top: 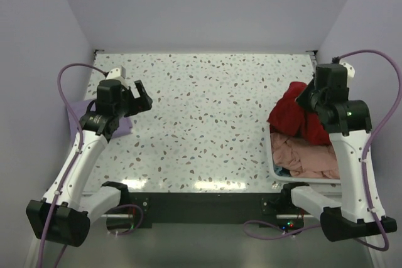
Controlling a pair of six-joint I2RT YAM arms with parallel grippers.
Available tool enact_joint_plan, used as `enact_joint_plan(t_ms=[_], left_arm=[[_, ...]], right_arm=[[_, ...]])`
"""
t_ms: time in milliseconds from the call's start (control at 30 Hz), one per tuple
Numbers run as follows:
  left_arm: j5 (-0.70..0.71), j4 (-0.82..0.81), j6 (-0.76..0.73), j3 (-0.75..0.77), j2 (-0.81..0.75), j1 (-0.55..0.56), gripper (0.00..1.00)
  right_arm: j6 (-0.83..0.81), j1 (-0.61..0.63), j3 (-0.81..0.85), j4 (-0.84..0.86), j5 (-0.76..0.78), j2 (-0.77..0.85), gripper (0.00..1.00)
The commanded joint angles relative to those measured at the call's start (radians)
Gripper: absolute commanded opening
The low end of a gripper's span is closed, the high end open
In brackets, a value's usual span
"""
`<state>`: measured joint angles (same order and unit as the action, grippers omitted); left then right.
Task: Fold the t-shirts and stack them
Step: Grab the tshirt from the pile, then move the tshirt to the center of the board
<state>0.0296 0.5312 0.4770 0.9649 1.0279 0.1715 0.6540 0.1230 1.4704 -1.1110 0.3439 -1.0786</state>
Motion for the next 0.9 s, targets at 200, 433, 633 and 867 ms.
enact_joint_plan(t_ms=[200,433,633,867], left_arm=[[-0.019,-0.065,-0.023,0.012,-0.015,0.002,1.0],[-0.023,-0.08,-0.02,-0.006,-0.049,0.002,1.0],[-0.002,-0.065,-0.006,-0.022,-0.083,0.002,1.0],[0.024,-0.057,0.014,-0.034,-0.112,0.002,1.0]], right_arm=[[-0.073,0.049,0.217,0.218,-0.322,-0.043,0.0],[-0.093,0.349,0.438,0.26,-0.232,-0.249,0.0],[-0.111,0.513,0.79,0.25,-0.244,-0.437,0.0],[-0.091,0.54,0.952,0.309,-0.309,-0.521,0.0]])
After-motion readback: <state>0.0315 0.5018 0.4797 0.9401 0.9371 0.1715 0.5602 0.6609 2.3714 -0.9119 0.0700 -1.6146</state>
